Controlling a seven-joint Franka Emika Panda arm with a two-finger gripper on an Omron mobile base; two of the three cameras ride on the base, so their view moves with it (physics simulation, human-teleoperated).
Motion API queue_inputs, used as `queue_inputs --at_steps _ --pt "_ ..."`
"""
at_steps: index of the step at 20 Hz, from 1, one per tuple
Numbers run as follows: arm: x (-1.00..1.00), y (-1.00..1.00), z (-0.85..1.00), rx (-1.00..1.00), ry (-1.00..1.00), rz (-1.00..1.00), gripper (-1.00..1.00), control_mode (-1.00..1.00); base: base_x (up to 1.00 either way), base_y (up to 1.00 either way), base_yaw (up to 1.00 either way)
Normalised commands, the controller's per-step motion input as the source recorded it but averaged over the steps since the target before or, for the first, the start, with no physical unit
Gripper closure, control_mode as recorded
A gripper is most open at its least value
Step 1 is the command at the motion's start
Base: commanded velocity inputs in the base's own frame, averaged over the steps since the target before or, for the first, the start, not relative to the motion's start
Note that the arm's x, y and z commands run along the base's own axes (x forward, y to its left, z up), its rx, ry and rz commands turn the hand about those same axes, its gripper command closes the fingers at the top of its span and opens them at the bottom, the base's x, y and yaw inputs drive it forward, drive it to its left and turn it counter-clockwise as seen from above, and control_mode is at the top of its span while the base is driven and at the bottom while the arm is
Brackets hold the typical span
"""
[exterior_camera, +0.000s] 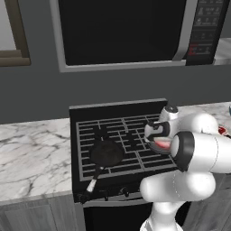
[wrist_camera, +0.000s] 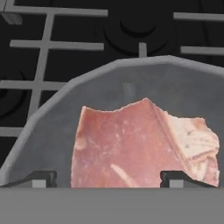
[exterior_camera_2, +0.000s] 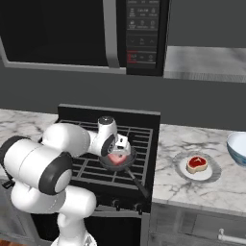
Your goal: Place one of the steaks on the plate and the other in the bowl. Then place the bowl in the fridge.
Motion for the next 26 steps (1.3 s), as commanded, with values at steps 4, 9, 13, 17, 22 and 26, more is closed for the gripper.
queue_inputs --at_steps 4,9,13,17,22,26 --pt "0.1 -0.29 -0.3 0.0 0.0 0.0 -1.0 -1.0 0.0 0.0 0.0" --pt "0.0 -0.4 -0.24 0.0 0.0 0.0 -1.0 -1.0 0.0 0.0 0.0" --pt "-0.01 -0.08 -0.57 -0.01 0.01 0.0 1.0 -1.0 0.0 0.0 0.0" --pt "-0.09 0.0 -0.11 0.0 0.0 0.0 1.0 -1.0 0.0 0.0 0.0" --pt "-0.11 0.02 0.01 0.01 0.0 0.01 1.0 -1.0 0.0 0.0 0.0" --pt "-0.18 0.02 0.0 -0.03 0.0 0.0 1.0 -1.0 0.0 0.0 0.0"
